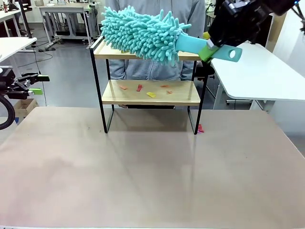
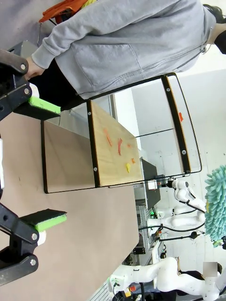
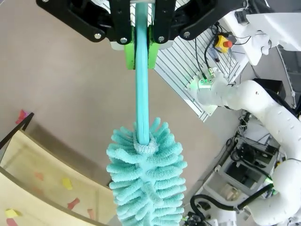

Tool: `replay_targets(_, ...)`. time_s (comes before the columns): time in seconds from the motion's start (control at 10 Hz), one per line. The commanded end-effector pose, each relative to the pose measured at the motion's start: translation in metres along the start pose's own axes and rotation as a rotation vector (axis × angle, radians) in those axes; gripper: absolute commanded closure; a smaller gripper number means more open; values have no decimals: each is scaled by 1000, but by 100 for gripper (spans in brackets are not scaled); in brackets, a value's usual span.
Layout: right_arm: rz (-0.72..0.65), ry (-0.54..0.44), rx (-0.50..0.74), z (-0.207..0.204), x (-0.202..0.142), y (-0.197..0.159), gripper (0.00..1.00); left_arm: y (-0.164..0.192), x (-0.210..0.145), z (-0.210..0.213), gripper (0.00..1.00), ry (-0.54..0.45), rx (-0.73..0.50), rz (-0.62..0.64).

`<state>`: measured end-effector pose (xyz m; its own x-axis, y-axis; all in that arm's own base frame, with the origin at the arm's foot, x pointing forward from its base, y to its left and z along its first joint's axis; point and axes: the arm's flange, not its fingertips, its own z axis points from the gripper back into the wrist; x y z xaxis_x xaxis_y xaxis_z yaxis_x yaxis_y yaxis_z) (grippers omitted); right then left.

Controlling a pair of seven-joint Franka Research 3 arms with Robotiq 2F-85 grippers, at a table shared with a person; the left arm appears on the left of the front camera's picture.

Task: Clean the shelf.
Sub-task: Clean the specific section of the Shelf indicated by the human with the Duster.

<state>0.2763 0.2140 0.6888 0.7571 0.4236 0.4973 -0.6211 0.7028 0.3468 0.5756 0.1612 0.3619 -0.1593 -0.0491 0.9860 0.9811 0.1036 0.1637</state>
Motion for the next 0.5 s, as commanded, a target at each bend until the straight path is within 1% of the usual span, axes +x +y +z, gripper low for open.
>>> replay_targets(0.0,17,4,-4,4,-6,-1,87,-2,2,-2,0,5,2,-6)
replay_targets(0.3,6,5,-1,1,-2,2,87,-2,2,-2,0,5,2,-6)
replay_targets(0.4,-36,-57,-52,-9,26,14,87,-2,2,-2,0,5,2,-6)
